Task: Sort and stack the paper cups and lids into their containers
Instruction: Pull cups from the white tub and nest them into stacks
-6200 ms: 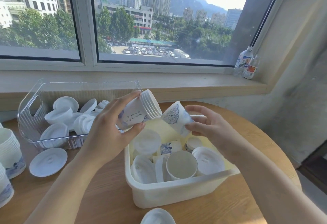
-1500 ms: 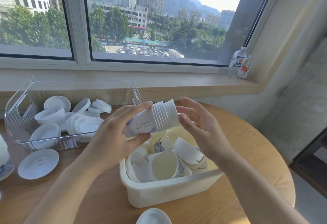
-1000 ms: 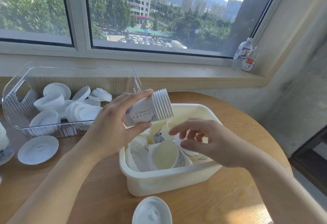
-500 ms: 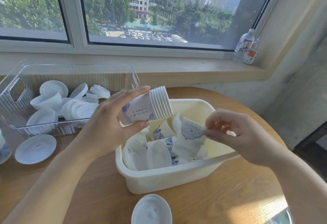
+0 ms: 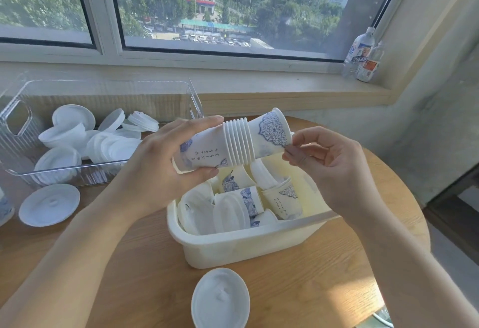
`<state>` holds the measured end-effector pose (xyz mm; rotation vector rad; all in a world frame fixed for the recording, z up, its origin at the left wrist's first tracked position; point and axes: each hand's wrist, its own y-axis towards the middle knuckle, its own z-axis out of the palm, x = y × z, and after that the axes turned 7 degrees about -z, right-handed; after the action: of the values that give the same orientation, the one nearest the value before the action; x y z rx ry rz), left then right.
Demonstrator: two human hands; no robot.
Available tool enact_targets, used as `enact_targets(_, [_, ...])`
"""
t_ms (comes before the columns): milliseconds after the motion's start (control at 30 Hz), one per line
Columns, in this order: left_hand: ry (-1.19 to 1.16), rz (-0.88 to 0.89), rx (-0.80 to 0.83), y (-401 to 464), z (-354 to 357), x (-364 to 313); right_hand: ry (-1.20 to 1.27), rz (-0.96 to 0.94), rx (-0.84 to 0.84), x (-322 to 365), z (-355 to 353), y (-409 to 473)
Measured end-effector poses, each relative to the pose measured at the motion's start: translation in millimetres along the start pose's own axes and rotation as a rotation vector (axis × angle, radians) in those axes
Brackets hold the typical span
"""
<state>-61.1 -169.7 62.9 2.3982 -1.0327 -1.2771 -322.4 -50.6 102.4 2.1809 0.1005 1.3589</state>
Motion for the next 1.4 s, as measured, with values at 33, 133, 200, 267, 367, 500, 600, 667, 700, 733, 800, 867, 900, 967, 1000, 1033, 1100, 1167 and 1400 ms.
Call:
enact_targets(33, [-0.001, 0.002, 0.004, 0, 1, 0, 0.012, 0.001, 0.011, 0, 2, 0])
enact_targets(133, [-0.008, 0.012, 0.01, 0, 3, -1, 0.038, 0.007, 0.084, 1, 9, 0])
enact_targets(200, [-0.016, 0.014, 0.009, 0, 3, -1, 0.012, 0.0, 0.132, 2, 12, 1])
enact_targets(267, [-0.02, 0.015, 0.011, 0, 2, -1, -0.048, -0.01, 0.13, 3, 11, 3])
enact_targets(367, [-0.02, 0.028, 0.021, 0, 2, -1, -0.079, 0.018, 0.177, 5, 8, 9])
enact_targets(500, [-0.016, 0.028, 0.028, 0, 2, -1, -0.031, 0.015, 0.294, 8, 14, 9])
enact_targets(600, [-0.015, 0.015, 0.024, -1, 3, -2, -0.063, -0.024, 0.302, 7, 18, 11])
enact_targets(667, [0.0, 0.007, -0.004, -1, 0, -2, -0.109, -0.017, 0.303, 3, 18, 15])
enact_targets(700, [0.018, 0.003, -0.027, 0, -2, 0, -0.172, -0.006, 0.309, 0, 18, 17])
enact_targets(733, [0.037, -0.002, -0.053, 0, -4, 2, -0.262, 0.008, 0.331, -3, 17, 19])
enact_targets(800, [0.045, -0.024, -0.1, 1, -10, 6, -0.436, 0.059, 0.442, -11, 17, 20])
enact_targets(867, [0.029, -0.042, -0.133, 2, -14, 8, -0.53, 0.111, 0.552, -16, 20, 21])
enact_targets(900, [0.026, -0.043, -0.143, 2, -16, 8, -0.553, 0.122, 0.583, -17, 21, 21])
enact_targets(967, [0.035, -0.041, -0.156, 3, -17, 8, -0.586, 0.141, 0.622, -17, 24, 23])
enact_targets(1000, [0.046, -0.04, -0.159, 2, -18, 8, -0.601, 0.154, 0.643, -17, 26, 24])
enact_targets(1033, [0.057, -0.039, -0.164, 2, -19, 9, -0.612, 0.167, 0.667, -17, 27, 25])
enact_targets(1100, [0.076, -0.043, -0.176, 2, -20, 9, -0.618, 0.196, 0.705, -17, 31, 26])
enact_targets(1167, [0.085, -0.051, -0.18, 2, -21, 8, -0.629, 0.223, 0.726, -20, 33, 26])
enact_targets(1400, [0.039, -0.056, -0.152, 2, -19, 7, -0.505, 0.181, 0.481, -14, 23, 25])
